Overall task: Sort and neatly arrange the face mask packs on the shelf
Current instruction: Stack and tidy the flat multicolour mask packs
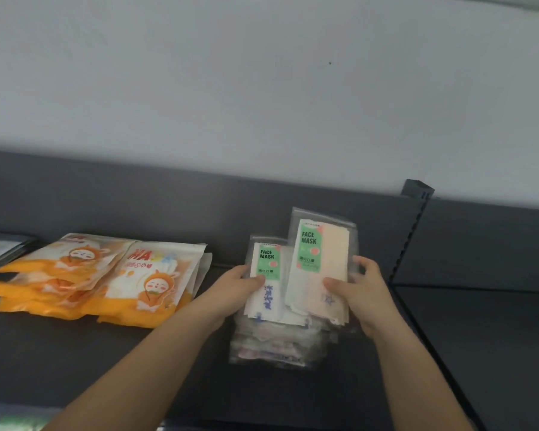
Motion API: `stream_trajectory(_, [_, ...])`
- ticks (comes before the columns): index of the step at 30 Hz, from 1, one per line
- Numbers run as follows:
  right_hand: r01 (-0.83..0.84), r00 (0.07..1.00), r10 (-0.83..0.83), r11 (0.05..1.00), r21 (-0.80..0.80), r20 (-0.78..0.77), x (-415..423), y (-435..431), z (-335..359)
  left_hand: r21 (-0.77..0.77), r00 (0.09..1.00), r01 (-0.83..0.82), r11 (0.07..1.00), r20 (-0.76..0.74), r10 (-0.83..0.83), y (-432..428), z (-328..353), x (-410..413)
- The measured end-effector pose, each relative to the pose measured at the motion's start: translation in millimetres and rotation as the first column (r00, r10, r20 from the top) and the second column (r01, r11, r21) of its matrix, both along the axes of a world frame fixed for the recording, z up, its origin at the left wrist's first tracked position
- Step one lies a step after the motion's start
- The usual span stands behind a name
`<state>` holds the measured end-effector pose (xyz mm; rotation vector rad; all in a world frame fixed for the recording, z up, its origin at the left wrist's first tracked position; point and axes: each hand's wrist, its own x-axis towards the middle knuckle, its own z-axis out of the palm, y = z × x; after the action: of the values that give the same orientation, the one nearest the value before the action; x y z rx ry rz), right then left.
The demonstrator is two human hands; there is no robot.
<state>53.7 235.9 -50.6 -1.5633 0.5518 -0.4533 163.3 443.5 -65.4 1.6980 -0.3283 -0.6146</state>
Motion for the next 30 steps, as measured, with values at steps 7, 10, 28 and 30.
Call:
stream_trajectory(7, [-0.046,0.996,0.039,0.996,0.08,0.077,-6.2,3.6,2.0,-0.089,0.987,-0.096,0.991,-0.134,0.084,-10.8,2.1,-8.6])
stream_trajectory(10, [-0.094,0.995,0.091,0.99,-0.104,-0.032,1.1,25.5,-6.8,-0.156,0.956,-0.122,0.98,-0.284,0.074,-15.2,1.7,-8.1])
stream_trajectory(28, [-0.172,0.976,0.217,0.787,0.592,-0.006,11.4,31.1,-36.9,-0.273,0.897,-0.04,0.961,-0.434,-0.087,-10.3,1.8,-7.4])
stream_trajectory(30, [-0.183,0.976,0.219,0.811,0.555,0.002,14.6,32.4,-32.5,-0.259,0.895,-0.038,0.965,-0.438,-0.083,-10.7,-1.1,-9.6])
